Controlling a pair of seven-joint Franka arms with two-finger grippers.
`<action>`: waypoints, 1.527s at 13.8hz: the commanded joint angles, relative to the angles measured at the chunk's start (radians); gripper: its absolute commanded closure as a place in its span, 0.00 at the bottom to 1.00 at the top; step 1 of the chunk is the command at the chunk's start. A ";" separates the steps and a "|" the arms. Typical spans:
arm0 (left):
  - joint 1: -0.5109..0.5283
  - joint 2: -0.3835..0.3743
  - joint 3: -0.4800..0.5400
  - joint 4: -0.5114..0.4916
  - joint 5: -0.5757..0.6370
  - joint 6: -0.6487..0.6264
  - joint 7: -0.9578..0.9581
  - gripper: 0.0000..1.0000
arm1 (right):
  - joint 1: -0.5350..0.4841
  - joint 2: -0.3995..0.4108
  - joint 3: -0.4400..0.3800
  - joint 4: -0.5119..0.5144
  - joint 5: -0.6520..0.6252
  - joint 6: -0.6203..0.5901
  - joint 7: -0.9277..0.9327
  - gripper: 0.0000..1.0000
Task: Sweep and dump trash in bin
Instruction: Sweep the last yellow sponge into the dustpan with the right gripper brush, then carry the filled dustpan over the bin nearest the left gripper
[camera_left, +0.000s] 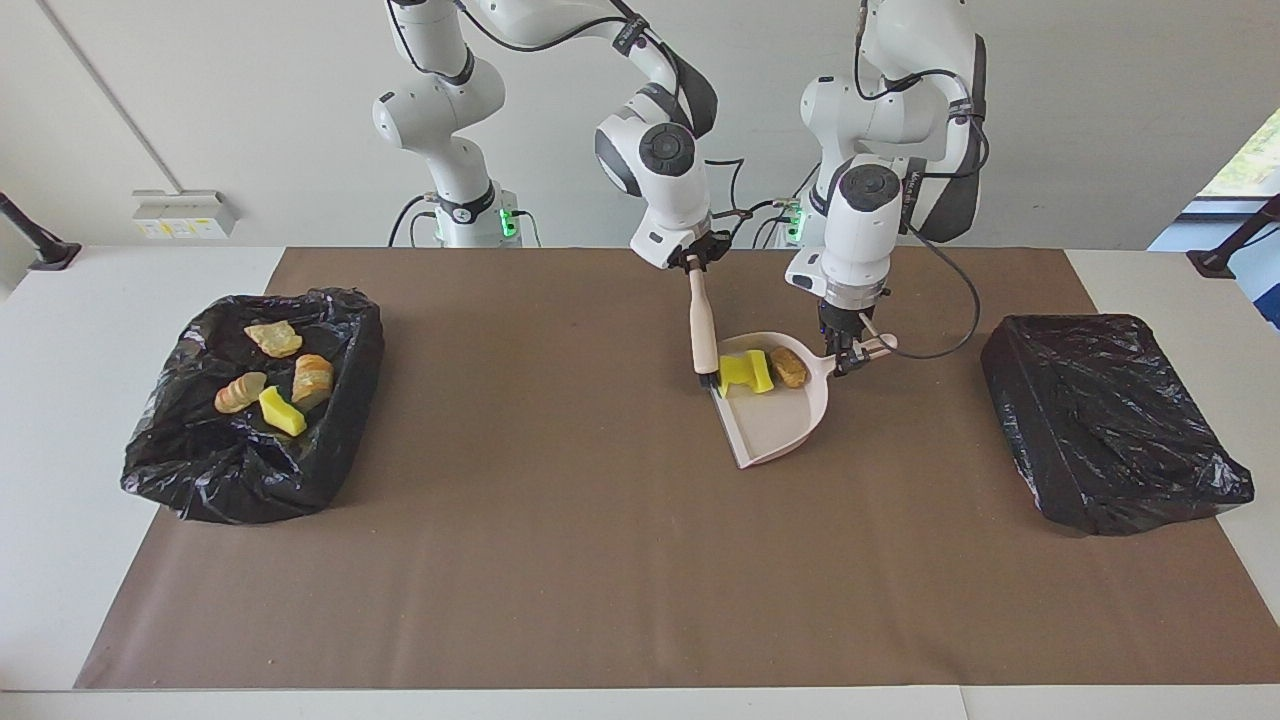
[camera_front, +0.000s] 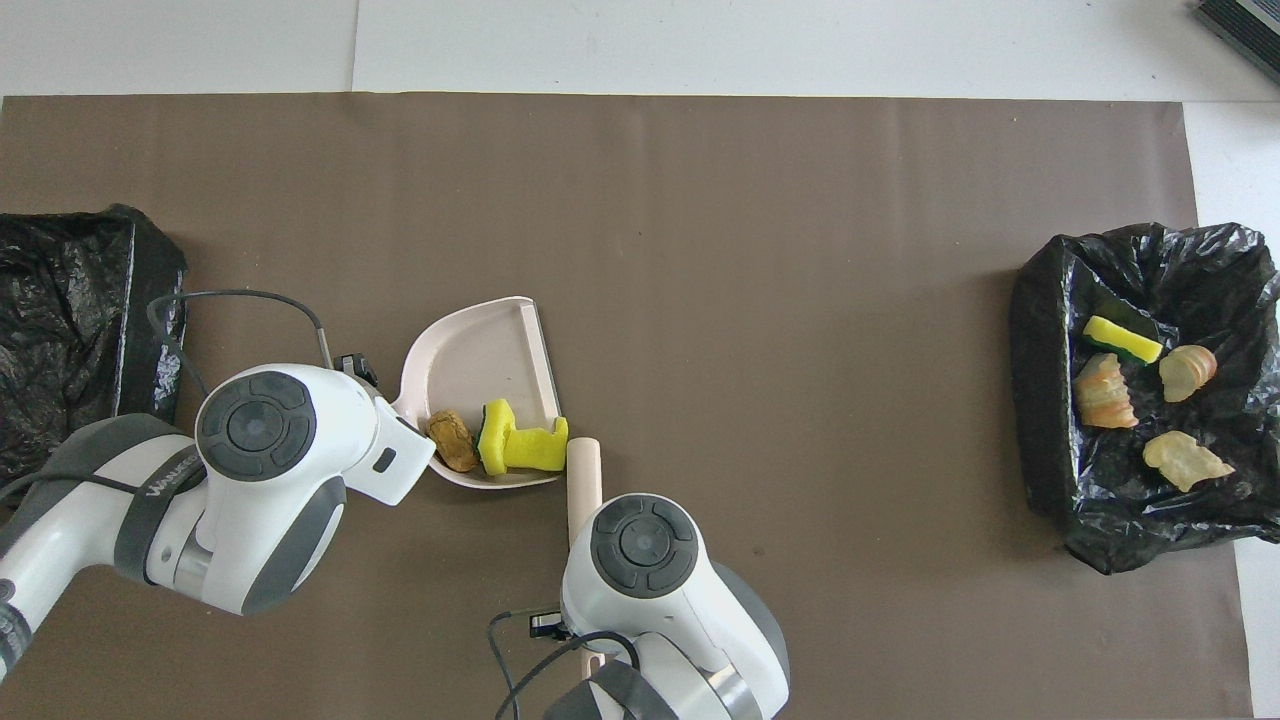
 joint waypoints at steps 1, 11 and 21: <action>0.028 0.012 0.000 0.043 -0.001 -0.004 0.019 1.00 | -0.007 -0.034 0.006 -0.008 -0.063 -0.063 -0.023 1.00; 0.442 -0.011 0.003 0.170 -0.034 -0.074 0.310 1.00 | -0.082 -0.222 0.005 -0.161 -0.143 -0.199 0.179 1.00; 0.844 0.094 0.023 0.454 -0.032 -0.121 0.581 1.00 | 0.035 -0.265 0.009 -0.382 -0.053 0.130 0.164 1.00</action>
